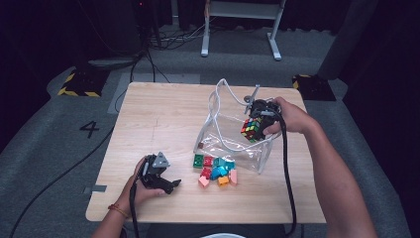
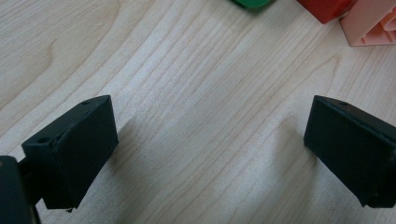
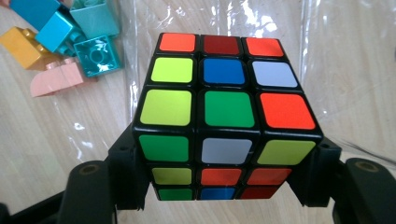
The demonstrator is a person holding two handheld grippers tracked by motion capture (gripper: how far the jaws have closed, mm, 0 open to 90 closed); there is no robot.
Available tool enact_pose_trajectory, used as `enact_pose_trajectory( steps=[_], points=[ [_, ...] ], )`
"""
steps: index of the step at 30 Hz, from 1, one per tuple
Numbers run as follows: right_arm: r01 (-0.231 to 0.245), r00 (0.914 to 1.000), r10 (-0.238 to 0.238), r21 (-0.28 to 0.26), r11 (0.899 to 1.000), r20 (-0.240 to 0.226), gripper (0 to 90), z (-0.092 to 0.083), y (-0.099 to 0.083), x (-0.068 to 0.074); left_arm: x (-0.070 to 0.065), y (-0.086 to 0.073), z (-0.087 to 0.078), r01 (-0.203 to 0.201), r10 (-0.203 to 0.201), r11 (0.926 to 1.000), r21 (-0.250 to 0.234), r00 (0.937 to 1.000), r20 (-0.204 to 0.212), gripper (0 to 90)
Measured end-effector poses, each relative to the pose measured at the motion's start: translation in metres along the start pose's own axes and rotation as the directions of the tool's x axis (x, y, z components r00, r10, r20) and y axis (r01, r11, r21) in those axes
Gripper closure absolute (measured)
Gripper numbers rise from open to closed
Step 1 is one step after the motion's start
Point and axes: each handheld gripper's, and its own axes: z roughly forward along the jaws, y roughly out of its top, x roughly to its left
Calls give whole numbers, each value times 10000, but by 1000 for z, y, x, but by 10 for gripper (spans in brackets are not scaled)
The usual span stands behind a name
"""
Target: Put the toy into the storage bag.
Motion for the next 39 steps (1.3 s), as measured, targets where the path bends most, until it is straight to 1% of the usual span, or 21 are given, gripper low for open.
enact_pose_trajectory(
  steps=[2,4,7,8,9,10,11,12,14,19,21,23,24,26,29,31,33,34,35,37,39],
  points=[
    [-138,9999,138,-304,9994,-8,334,-2,-1,0,0,0,0,-3,3,10000,2,10000,0,29],
    [-199,9998,198,-899,9957,-18,323,-6,-3,1,0,0,0,-23,23,10000,19,10000,-6,29],
    [-331,9993,356,-2130,9765,82,311,-13,-7,3,0,0,0,-65,65,10000,-3,10000,-48,31],
    [-130,9997,172,-2437,9698,153,311,-14,-9,1,0,0,0,-52,52,10000,-24,10000,-57,31],
    [59,9995,34,-2871,9579,317,312,-15,-11,-1,0,0,0,-55,55,10000,-17,10000,-53,31],
    [-72,9992,188,-3032,9529,356,315,-17,-13,1,0,0,0,-49,48,10000,-36,10000,-58,31],
    [-137,9984,311,-3330,9428,469,323,-20,-15,2,0,0,0,-51,51,10000,-23,10000,-63,31],
    [-221,9976,455,-3807,9244,527,336,-23,-19,4,0,0,0,-42,42,10000,-8,10000,-58,31],
    [-340,9964,646,-4391,8978,550,384,-30,-26,8,0,0,0,-48,48,10000,-14,10000,-17,31],
    [-490,9933,1019,-5995,7989,546,406,-43,-47,16,0,0,0,-54,54,10000,-13,10000,-62,31],
    [-533,9872,1365,-6350,7707,829,410,-47,-55,22,0,0,0,-62,62,10000,-14,10000,-61,32],
    [-459,9809,1616,-6777,7339,1086,413,-52,-65,30,0,0,0,-75,75,10000,-20,10000,-53,33],
    [-400,9785,1679,-6876,7250,1200,413,-53,-68,32,0,0,0,-40,40,10000,-28,10000,-42,33],
    [-322,9767,1744,-7189,6943,1248,413,-58,-79,40,0,0,0,-14,14,10000,-27,10000,-42,35],
    [-218,9715,1898,-7435,6683,1421,413,-65,-95,52,0,0,0,-15,15,10000,-24,10000,-70,36],
    [-224,9739,1855,-7575,6525,1310,413,-67,-105,59,0,0,-1,-36,36,10000,-15,10000,-60,36],
    [-382,9737,1961,-7655,6423,1159,413,-66,-113,64,0,0,-1,-46,46,10000,-16,10000,-1,37],
    [-282,9742,1897,-7684,6393,1220,413,-65,-116,65,0,0,-1,-182,182,9998,-32,9998,-88,37],
    [-456,9728,2036,-7714,6347,1101,413,-64,-120,68,0,-1,-1,-214,214,9998,-27,9997,-76,37],
    [-501,9707,2147,-7825,6206,1081,413,-60,-127,73,-1,-1,-1,-92,92,10000,-19,9999,39,38],
    [-595,9678,2304,-7974,6006,1013,413,-57,-134,79,-1,-1,-1,-93,93,10000,-17,9999,42,38]
  ],
)
